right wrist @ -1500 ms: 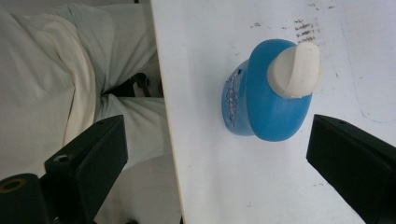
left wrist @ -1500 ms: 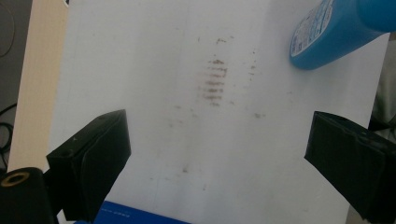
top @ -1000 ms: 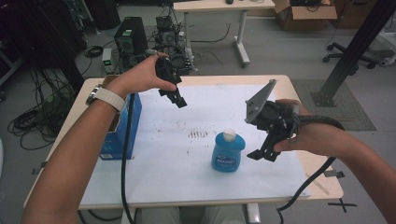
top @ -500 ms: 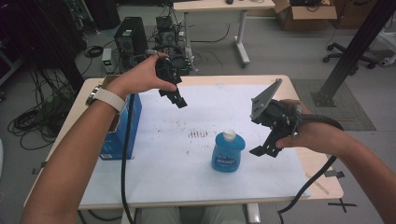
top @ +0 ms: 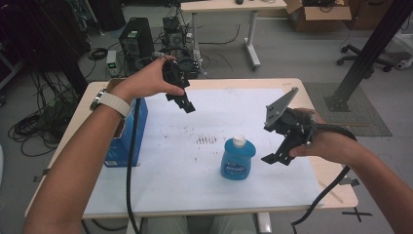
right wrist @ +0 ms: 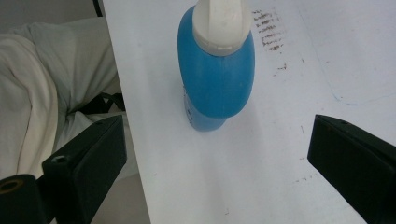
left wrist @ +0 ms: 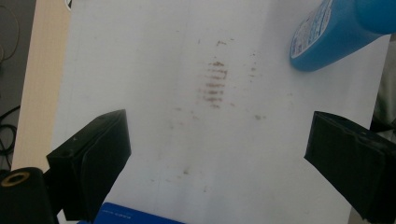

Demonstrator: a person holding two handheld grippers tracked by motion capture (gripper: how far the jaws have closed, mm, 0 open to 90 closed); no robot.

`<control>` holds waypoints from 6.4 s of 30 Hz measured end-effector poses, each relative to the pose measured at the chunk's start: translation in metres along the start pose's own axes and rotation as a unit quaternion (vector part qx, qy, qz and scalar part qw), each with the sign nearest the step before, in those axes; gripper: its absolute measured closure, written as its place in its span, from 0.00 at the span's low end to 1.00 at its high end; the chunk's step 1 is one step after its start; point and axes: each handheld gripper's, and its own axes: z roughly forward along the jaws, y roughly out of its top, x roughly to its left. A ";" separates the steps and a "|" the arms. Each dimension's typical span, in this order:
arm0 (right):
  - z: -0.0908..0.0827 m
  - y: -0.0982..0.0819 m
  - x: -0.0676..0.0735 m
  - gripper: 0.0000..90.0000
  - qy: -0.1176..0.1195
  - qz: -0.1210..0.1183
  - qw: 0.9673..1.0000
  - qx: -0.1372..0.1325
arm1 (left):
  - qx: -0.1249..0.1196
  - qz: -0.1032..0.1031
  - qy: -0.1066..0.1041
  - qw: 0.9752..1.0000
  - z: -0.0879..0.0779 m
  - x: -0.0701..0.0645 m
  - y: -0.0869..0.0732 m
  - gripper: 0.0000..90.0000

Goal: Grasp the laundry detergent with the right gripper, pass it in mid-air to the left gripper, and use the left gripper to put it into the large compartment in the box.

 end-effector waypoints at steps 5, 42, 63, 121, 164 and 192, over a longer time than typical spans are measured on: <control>0.007 -0.006 -0.002 0.05 0.000 0.002 1.000 -0.005 | 0.000 -0.002 0.001 1.000 0.000 0.000 -0.001 0.08; 0.045 -0.041 -0.011 0.05 0.013 0.013 0.997 -0.073 | 0.003 -0.003 0.000 1.000 0.005 0.000 -0.002 0.08; 0.057 -0.055 -0.015 0.05 0.021 0.013 0.992 -0.120 | 0.003 -0.004 0.002 1.000 0.005 0.000 -0.003 0.08; 0.098 -0.056 -0.014 0.05 0.032 -0.001 0.985 -0.169 | 0.009 -0.002 -0.003 1.000 0.010 0.000 0.000 0.08; 0.125 -0.047 -0.008 0.07 0.040 0.003 0.979 -0.201 | 0.008 -0.006 -0.005 1.000 0.012 0.000 -0.001 0.08; 0.131 -0.048 -0.008 0.17 0.042 0.004 0.976 -0.216 | 0.010 -0.006 -0.005 1.000 0.013 0.002 -0.002 0.08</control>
